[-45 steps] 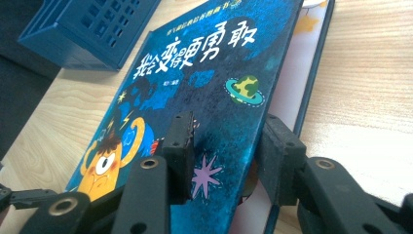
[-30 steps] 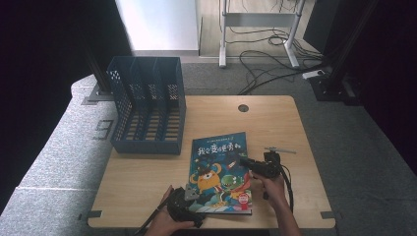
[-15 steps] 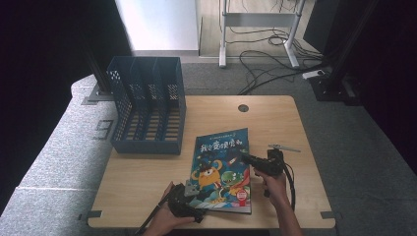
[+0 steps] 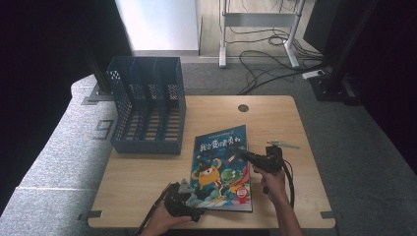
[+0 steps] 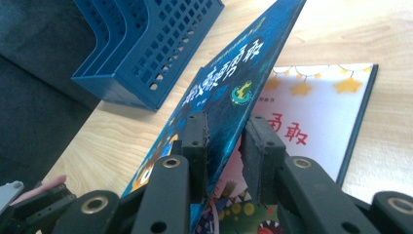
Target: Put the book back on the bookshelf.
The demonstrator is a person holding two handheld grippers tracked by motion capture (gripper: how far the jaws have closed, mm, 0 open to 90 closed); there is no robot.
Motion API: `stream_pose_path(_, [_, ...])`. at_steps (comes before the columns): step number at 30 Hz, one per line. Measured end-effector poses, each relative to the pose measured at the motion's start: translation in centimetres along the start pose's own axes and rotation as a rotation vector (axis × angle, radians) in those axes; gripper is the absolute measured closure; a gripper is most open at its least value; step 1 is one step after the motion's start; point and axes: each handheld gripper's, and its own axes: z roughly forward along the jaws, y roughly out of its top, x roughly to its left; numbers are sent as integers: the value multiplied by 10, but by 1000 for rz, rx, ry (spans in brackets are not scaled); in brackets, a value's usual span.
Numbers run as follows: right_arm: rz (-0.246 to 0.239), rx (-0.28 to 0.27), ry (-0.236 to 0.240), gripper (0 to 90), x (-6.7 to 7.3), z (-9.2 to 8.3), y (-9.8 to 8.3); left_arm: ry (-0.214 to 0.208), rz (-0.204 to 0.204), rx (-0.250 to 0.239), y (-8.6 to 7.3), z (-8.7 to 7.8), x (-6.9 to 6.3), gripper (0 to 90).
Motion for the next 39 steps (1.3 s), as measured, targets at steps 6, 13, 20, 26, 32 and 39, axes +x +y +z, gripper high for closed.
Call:
stream_pose_path(6, [-21, -2, 0, 732, 6, 4, 9, -6, -7, -6, 4, 4, -2, 20])
stream_pose_path(13, [-51, 15, -18, 728, 12, 7, 18, 0, -4, 3, 8, 7, -2, 8])
stream_pose_path(20, [-86, 82, -32, 710, 15, 10, 29, -16, -3, 7, 10, 7, 0, 5])
stream_pose_path(26, [-134, 147, -47, 681, 20, 18, 39, -26, -3, 8, 10, 7, 2, 6])
stream_pose_path(32, [-154, 204, -35, 659, 25, 30, 45, -33, -5, 9, 10, 6, 3, 7])
stream_pose_path(39, [-160, 241, -30, 680, 32, 32, 52, -32, -8, 5, 11, 7, 3, 7])
